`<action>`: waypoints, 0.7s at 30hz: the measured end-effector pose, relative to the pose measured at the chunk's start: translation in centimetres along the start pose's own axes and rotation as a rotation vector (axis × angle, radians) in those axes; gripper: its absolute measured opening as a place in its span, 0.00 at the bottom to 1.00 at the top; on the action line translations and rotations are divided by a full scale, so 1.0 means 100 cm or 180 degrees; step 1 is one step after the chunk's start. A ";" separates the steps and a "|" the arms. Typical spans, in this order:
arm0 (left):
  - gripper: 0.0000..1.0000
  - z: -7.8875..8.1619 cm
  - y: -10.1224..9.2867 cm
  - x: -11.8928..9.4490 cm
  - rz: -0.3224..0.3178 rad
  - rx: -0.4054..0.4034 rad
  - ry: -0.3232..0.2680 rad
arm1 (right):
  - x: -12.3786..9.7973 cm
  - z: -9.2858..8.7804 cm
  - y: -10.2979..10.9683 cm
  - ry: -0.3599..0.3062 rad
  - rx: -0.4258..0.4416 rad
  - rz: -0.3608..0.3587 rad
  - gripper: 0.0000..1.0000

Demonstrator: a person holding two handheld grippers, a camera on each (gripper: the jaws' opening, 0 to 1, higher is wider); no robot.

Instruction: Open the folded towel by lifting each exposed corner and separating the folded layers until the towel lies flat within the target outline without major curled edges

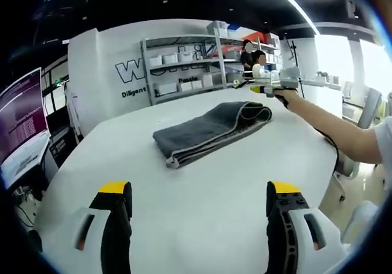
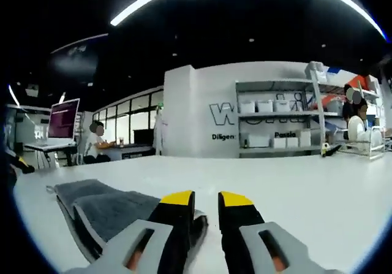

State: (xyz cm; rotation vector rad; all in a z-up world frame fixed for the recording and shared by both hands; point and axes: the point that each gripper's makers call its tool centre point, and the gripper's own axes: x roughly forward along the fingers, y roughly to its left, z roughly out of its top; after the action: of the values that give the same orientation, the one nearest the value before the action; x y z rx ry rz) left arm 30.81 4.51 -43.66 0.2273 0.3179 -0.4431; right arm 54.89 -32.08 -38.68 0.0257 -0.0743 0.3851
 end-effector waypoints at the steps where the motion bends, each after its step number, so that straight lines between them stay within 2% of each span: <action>1: 0.89 0.000 0.001 -0.001 0.0000 -0.0014 -0.0013 | 0.002 0.005 0.009 -0.0086 0.0006 0.0117 0.15; 5: 0.89 0.000 0.003 -0.006 -0.0004 -0.0065 -0.0057 | 0.008 0.014 0.044 -0.0268 0.0220 0.0623 0.23; 8: 0.89 -0.002 0.006 -0.007 0.0027 -0.0097 -0.0053 | 0.007 0.014 0.065 -0.0273 0.0267 0.0815 0.27; 13: 0.89 -0.004 0.004 -0.006 0.0056 -0.0094 -0.0040 | -0.005 0.020 0.080 -0.0286 0.0225 0.0973 0.36; 16: 0.89 -0.005 0.003 -0.004 0.0048 -0.0101 -0.0043 | -0.021 0.020 0.097 -0.0268 0.0347 0.1102 0.38; 17: 0.89 -0.005 0.004 -0.003 0.0046 -0.0102 -0.0039 | -0.025 0.019 0.099 -0.0209 0.0371 0.1092 0.38; 18: 0.89 -0.005 0.005 -0.002 0.0043 -0.0109 -0.0044 | -0.029 0.014 0.102 -0.0064 0.0363 0.1083 0.39; 21: 0.89 -0.002 0.002 -0.001 -0.0025 -0.0133 -0.0099 | -0.045 0.016 0.109 -0.0009 0.0227 0.0975 0.49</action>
State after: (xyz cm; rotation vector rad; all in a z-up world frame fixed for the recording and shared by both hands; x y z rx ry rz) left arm 30.79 4.73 -43.81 0.1784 0.2975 -0.4469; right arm 46.56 -23.74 -37.29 0.0859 -0.0672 0.6937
